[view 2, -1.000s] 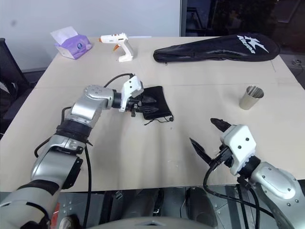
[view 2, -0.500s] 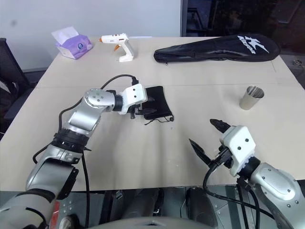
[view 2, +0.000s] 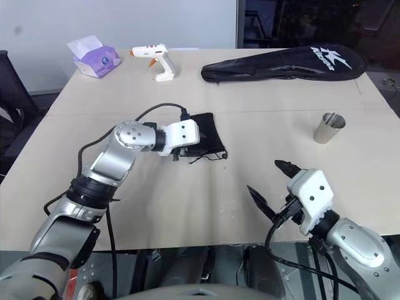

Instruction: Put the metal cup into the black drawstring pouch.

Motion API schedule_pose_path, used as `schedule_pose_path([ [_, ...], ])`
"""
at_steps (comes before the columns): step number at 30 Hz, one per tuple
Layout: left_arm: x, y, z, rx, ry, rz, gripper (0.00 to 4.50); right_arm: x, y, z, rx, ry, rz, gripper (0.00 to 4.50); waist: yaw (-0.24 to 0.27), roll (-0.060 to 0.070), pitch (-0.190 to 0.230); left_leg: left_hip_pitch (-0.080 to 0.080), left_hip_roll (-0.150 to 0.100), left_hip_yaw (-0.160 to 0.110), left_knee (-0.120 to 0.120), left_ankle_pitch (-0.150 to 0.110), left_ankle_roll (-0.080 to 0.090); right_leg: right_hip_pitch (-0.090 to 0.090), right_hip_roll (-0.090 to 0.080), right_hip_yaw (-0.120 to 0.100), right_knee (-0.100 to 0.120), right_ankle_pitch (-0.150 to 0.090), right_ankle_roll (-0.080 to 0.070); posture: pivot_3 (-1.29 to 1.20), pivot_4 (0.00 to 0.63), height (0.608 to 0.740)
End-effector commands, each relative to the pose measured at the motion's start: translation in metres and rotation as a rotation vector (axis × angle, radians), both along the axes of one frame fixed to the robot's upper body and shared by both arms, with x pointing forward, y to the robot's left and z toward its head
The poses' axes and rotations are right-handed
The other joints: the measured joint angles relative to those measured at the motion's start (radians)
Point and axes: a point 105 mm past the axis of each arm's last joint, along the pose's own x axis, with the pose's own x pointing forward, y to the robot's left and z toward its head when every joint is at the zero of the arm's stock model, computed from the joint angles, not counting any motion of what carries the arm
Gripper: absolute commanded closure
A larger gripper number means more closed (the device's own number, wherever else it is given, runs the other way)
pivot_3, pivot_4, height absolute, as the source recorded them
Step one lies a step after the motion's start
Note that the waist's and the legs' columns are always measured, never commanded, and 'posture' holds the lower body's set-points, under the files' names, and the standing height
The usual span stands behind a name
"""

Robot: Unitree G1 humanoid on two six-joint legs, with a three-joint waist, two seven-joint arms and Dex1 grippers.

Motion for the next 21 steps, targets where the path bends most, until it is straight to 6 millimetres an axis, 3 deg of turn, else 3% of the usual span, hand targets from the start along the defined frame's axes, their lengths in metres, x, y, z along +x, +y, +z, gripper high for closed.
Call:
schedule_pose_path([
  [1,0.004,-0.004,0.009,0.018,-0.087,0.001,2.24,-0.005,0.006,0.011,0.002,-0.057,0.021,0.00,0.000,0.000,0.000,0.000,0.000,0.000,0.000,0.000,0.000,0.000,0.000,0.000,0.000,0.000,0.000,0.00,0.150,0.740],
  [13,0.015,-0.009,0.009,0.023,-0.113,0.026,2.24,-0.005,0.006,0.011,-0.002,-0.062,0.012,0.00,-0.001,0.000,0.000,0.000,0.000,0.000,0.000,0.000,0.000,0.000,0.000,0.000,0.001,0.000,0.000,0.00,0.150,0.740],
  [18,0.021,-0.011,0.003,-0.012,-0.041,0.066,4.27,0.003,-0.001,0.011,-0.048,-0.084,-0.061,0.00,0.000,0.000,0.000,0.000,0.000,0.000,0.001,0.000,0.000,0.000,0.000,0.000,0.001,0.000,0.000,0.00,0.150,0.740],
  [21,0.030,-0.008,0.009,-0.063,0.006,0.125,4.42,0.013,-0.011,0.013,-0.057,-0.085,-0.156,0.00,0.000,0.000,0.000,0.000,0.000,0.000,0.001,0.000,0.000,0.000,0.000,0.000,0.002,0.000,0.000,0.00,0.150,0.740],
])
